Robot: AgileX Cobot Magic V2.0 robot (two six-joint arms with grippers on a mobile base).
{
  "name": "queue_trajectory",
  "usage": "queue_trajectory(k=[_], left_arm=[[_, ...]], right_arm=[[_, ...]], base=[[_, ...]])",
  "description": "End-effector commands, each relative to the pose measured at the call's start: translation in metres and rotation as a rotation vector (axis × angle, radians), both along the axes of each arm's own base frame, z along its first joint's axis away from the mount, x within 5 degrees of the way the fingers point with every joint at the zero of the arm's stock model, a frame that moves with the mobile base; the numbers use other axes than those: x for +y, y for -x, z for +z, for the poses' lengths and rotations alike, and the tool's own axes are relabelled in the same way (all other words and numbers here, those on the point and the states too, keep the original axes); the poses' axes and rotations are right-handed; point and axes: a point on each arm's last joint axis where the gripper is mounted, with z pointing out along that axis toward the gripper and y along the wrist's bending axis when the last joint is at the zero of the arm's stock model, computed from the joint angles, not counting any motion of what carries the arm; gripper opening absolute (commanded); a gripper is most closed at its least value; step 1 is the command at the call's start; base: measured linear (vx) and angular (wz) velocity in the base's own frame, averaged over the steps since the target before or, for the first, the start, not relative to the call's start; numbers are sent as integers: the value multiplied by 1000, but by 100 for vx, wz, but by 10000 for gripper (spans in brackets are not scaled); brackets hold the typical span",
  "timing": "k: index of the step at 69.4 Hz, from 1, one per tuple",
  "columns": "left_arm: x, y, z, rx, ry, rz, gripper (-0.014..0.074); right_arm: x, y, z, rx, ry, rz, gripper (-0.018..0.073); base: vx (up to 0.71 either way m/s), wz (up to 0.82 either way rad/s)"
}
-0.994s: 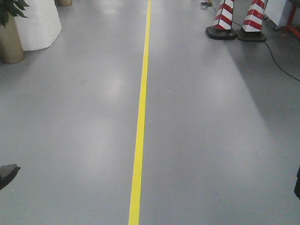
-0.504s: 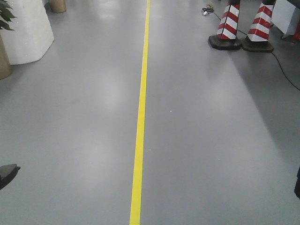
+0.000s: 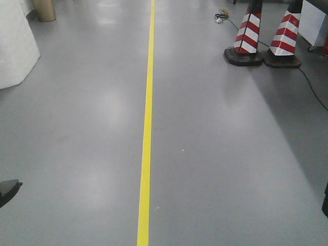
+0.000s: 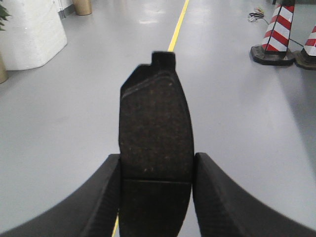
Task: Move and align brake pads A on conveyor
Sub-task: 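Drive along the yellow floor line past the striped cones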
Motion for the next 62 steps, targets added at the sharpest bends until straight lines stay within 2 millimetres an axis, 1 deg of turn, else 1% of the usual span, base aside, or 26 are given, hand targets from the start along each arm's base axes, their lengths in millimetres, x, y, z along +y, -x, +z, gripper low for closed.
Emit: queue_trajectory(k=[1, 62], left_arm=[[-3, -3, 16, -102, 42, -22, -6], [-3, -3, 16, -102, 42, -22, -6]], right_arm=[[0, -2, 18, -123, -6, -2, -3], [0, -2, 18, -123, -6, -2, -3]], base=[[67, -9], [66, -9]])
